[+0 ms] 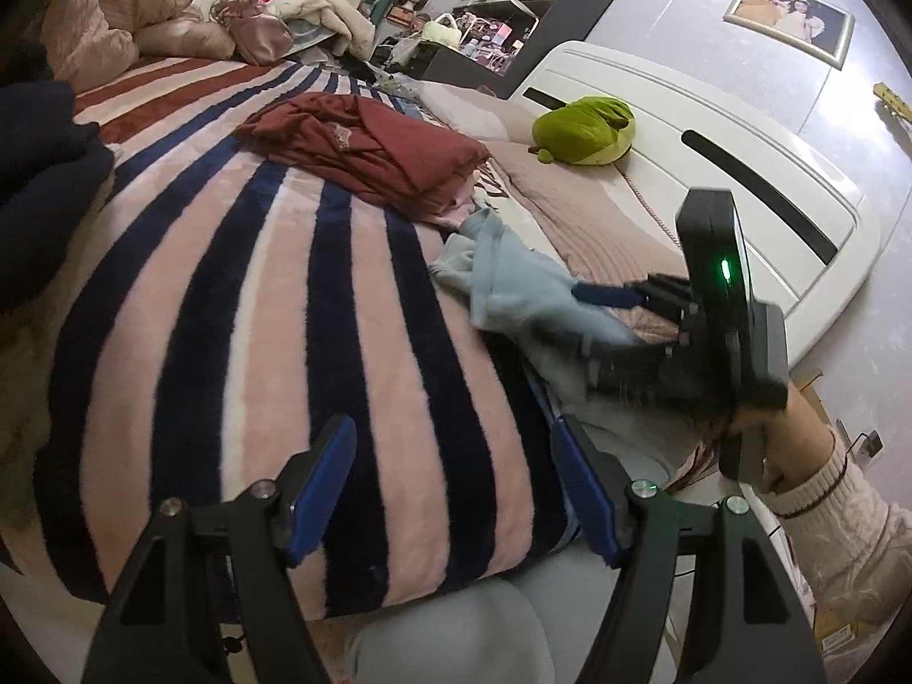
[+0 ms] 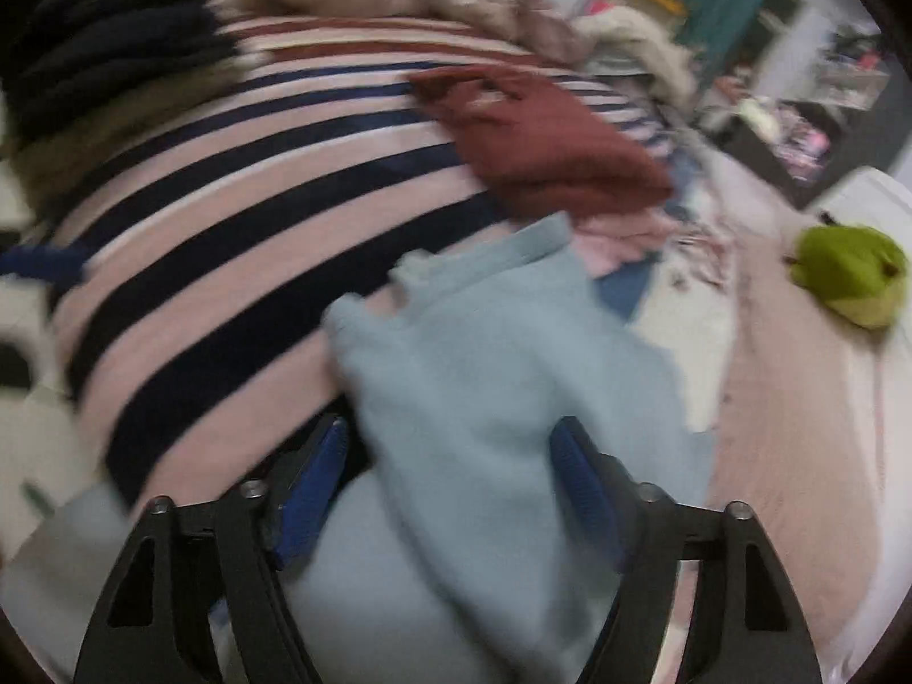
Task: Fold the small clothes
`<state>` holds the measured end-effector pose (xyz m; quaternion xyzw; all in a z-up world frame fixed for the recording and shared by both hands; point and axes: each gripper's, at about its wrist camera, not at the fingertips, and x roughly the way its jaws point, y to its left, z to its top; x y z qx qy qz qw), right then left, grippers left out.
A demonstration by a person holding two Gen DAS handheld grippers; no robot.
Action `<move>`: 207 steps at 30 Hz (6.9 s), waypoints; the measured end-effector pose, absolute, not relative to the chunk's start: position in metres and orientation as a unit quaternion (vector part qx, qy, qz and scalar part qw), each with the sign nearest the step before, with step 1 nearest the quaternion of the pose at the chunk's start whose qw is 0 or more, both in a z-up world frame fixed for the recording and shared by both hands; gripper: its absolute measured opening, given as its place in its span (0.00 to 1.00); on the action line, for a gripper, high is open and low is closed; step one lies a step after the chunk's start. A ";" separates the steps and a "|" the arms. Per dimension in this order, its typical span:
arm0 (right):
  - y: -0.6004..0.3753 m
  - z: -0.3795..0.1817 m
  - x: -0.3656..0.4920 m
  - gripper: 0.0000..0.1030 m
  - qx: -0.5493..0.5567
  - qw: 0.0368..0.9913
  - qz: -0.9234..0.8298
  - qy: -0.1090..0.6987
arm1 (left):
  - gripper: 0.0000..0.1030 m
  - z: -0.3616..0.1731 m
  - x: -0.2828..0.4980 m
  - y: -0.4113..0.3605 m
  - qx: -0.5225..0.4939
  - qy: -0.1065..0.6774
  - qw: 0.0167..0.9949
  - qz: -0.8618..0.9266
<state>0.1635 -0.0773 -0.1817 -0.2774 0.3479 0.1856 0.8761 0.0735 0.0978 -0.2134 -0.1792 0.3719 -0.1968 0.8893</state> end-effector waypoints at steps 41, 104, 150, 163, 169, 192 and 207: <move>-0.259 -0.160 0.112 0.57 0.099 0.853 0.309 0.408 | 0.60 -0.215 0.076 0.017 -0.099 0.456 0.839 -0.279; -0.083 -0.018 0.228 0.11 0.200 0.805 0.450 0.331 | 0.34 -0.039 0.075 0.130 -0.115 0.299 0.915 -0.244; 0.121 -0.002 0.197 0.60 0.041 0.780 0.517 0.349 | 0.74 -0.007 -0.049 0.332 -0.166 0.232 0.958 0.028; -0.122 -0.023 0.132 0.61 -0.038 0.909 0.329 0.252 | 0.78 -0.006 0.010 0.127 -0.049 0.179 0.983 -0.013; -0.212 -0.033 0.061 0.72 -0.065 0.942 0.275 0.183 | 0.99 -0.012 0.002 0.045 -0.002 0.102 0.994 0.026; -0.218 -0.038 -0.038 1.00 -0.049 0.969 0.226 0.085 | 0.99 -0.026 -0.011 0.002 0.008 0.102 0.995 0.013; -0.217 -0.035 -0.036 1.00 -0.038 0.968 0.236 0.082 | 0.99 -0.028 -0.014 0.003 0.008 0.101 0.995 0.020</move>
